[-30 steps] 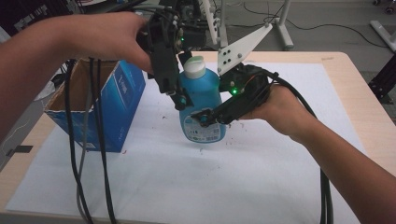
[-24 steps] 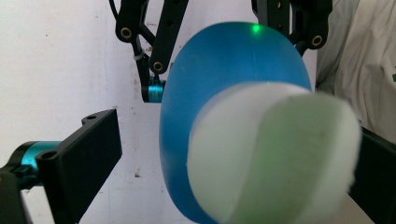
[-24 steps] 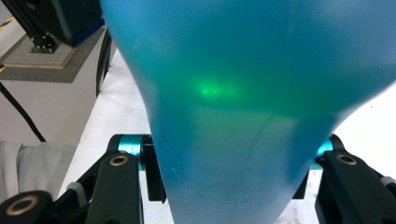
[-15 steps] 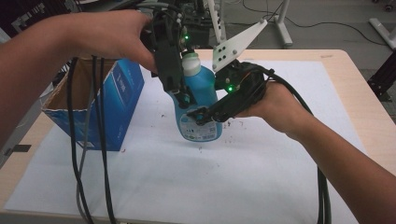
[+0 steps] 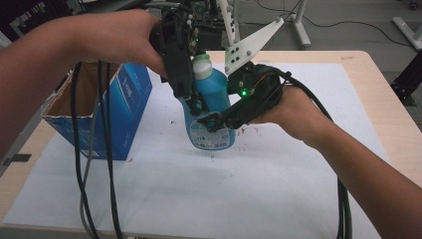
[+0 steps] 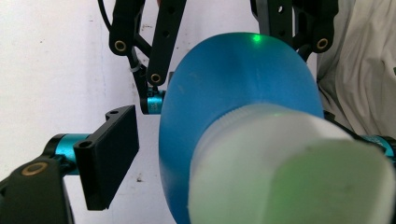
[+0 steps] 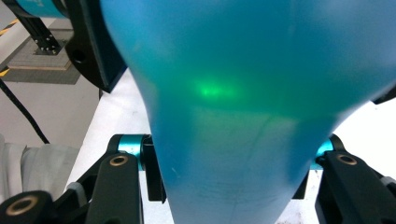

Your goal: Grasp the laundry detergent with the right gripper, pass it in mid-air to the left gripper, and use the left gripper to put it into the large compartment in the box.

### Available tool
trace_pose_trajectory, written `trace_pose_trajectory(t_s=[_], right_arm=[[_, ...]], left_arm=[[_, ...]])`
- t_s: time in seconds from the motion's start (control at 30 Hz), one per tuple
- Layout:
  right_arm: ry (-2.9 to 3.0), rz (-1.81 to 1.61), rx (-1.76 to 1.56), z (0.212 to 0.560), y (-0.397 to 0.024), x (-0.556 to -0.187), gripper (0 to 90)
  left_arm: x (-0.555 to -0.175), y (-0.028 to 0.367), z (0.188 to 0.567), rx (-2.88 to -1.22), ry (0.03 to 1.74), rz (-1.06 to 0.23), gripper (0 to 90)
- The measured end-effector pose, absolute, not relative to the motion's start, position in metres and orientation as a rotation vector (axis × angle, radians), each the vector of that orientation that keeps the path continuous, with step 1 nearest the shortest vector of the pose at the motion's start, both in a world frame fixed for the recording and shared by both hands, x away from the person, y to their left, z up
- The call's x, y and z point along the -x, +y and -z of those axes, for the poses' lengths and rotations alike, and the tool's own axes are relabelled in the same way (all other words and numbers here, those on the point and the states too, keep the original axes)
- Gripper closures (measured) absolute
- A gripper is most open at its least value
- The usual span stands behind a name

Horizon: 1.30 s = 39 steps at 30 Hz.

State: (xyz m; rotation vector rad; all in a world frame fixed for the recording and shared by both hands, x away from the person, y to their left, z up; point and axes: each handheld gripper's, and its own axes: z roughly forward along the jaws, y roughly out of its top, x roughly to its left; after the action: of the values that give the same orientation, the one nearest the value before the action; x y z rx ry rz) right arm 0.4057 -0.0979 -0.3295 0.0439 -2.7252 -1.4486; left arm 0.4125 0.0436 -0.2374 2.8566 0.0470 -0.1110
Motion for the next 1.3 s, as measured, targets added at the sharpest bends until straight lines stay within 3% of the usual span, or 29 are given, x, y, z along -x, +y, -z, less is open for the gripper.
trace_pose_trajectory(t_s=[0.23, 0.83, 1.3], right_arm=[[-2.727, 1.449, -0.045, 0.3294, -0.0980, -0.4062, 46.5], [-2.720, 1.451, -0.050, 0.3303, -0.0971, -0.4050, 46.5], [-2.711, 1.472, -0.094, 0.3299, -0.0987, -0.4039, 45.9]], left_arm=[[-0.4121, 0.0434, 0.2374, -2.850, 0.043, 0.124, 19.1], [-0.4101, 0.0458, 0.2357, -2.818, -0.003, 0.155, 37.5], [-0.4047, 0.0426, 0.2322, -2.824, -0.016, 0.126, 37.8]])
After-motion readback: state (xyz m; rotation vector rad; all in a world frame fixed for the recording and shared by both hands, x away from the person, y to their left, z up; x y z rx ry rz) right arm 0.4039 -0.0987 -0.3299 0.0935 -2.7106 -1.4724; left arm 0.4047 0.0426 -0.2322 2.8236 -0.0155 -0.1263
